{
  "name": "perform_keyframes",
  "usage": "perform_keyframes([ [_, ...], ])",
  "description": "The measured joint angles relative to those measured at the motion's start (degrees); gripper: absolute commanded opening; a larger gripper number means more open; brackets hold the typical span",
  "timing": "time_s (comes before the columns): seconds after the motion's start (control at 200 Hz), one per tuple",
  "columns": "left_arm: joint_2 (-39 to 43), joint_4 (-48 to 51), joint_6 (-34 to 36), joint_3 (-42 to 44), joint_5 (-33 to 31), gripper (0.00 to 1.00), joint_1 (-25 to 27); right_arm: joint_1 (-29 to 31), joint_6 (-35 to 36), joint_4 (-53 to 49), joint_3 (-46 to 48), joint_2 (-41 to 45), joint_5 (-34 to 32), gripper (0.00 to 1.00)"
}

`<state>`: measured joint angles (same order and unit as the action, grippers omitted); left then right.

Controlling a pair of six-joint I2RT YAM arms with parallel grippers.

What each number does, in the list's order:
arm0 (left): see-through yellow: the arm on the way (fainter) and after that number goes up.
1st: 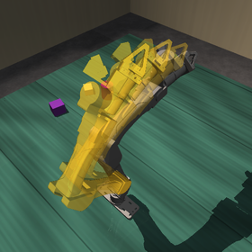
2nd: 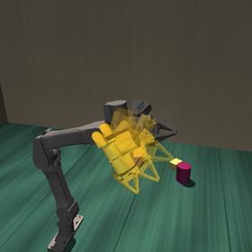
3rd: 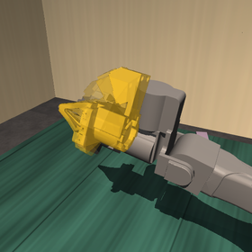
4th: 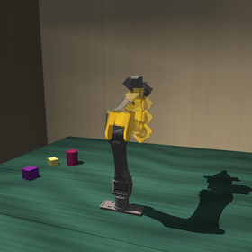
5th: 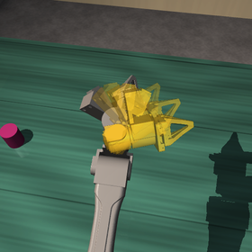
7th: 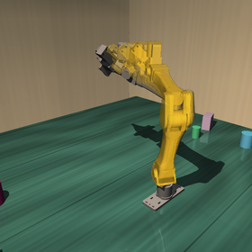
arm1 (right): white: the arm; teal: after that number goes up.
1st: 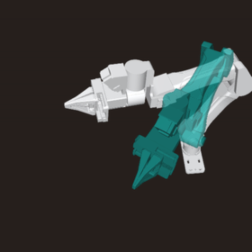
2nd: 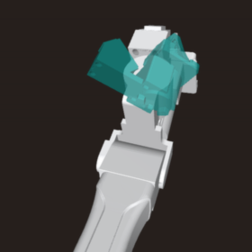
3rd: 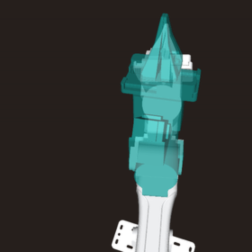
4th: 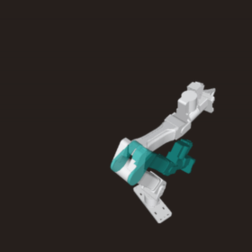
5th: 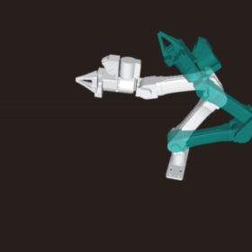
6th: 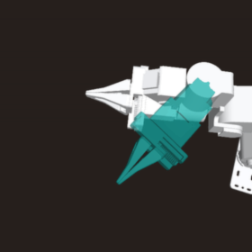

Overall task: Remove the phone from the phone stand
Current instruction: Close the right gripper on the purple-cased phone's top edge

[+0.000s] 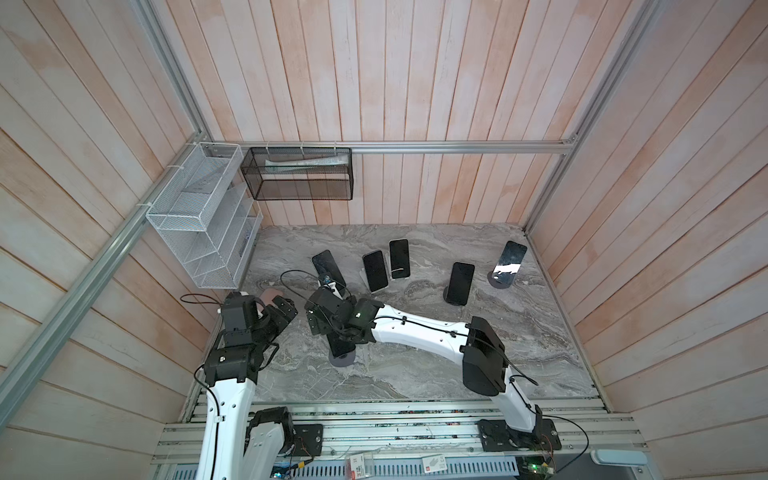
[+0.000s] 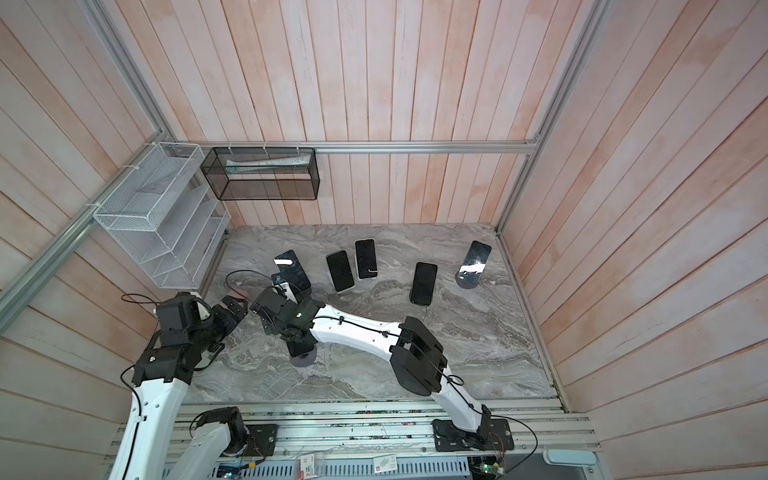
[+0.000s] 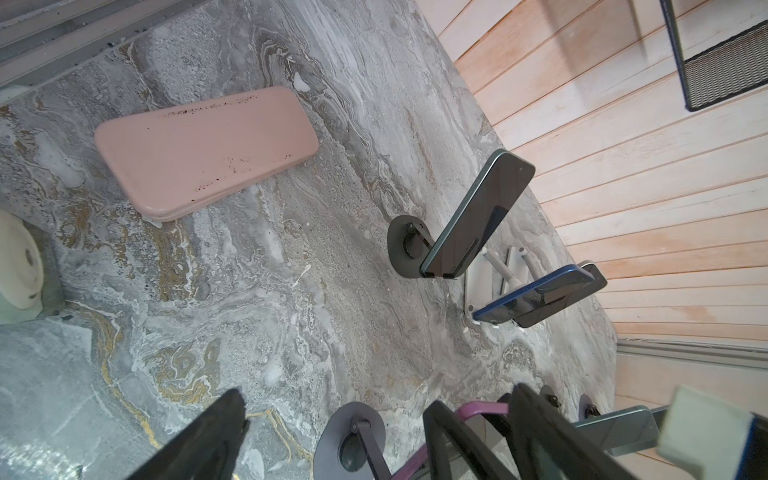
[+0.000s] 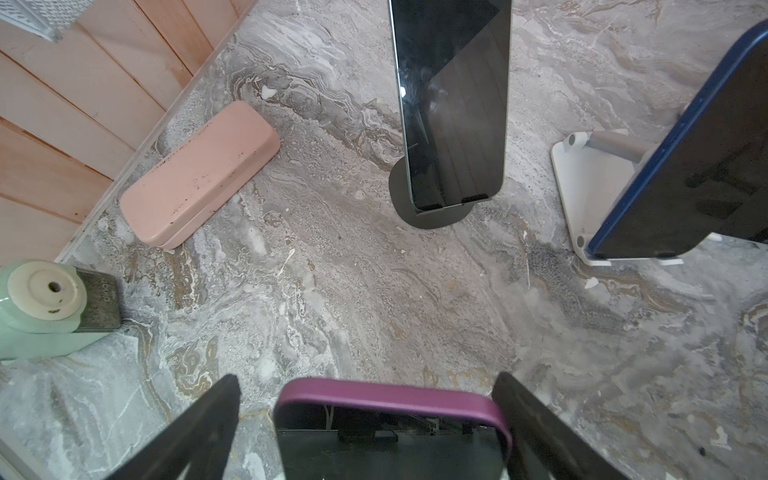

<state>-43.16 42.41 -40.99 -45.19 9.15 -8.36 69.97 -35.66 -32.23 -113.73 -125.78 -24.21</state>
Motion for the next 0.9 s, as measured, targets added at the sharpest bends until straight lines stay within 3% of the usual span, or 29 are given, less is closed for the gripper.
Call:
perform_keyframes([
  [0.58,-0.1,-0.5,0.0,0.7,0.0,1.00,0.0,0.0,-1.6,-0.9,0.0,-0.5,-1.9,0.93],
  [0.9,-0.5,-1.0,-0.2,1.2,0.7,1.00,0.0,0.2,-2.1,-0.8,0.4,-0.5,-2.1,0.86],
])
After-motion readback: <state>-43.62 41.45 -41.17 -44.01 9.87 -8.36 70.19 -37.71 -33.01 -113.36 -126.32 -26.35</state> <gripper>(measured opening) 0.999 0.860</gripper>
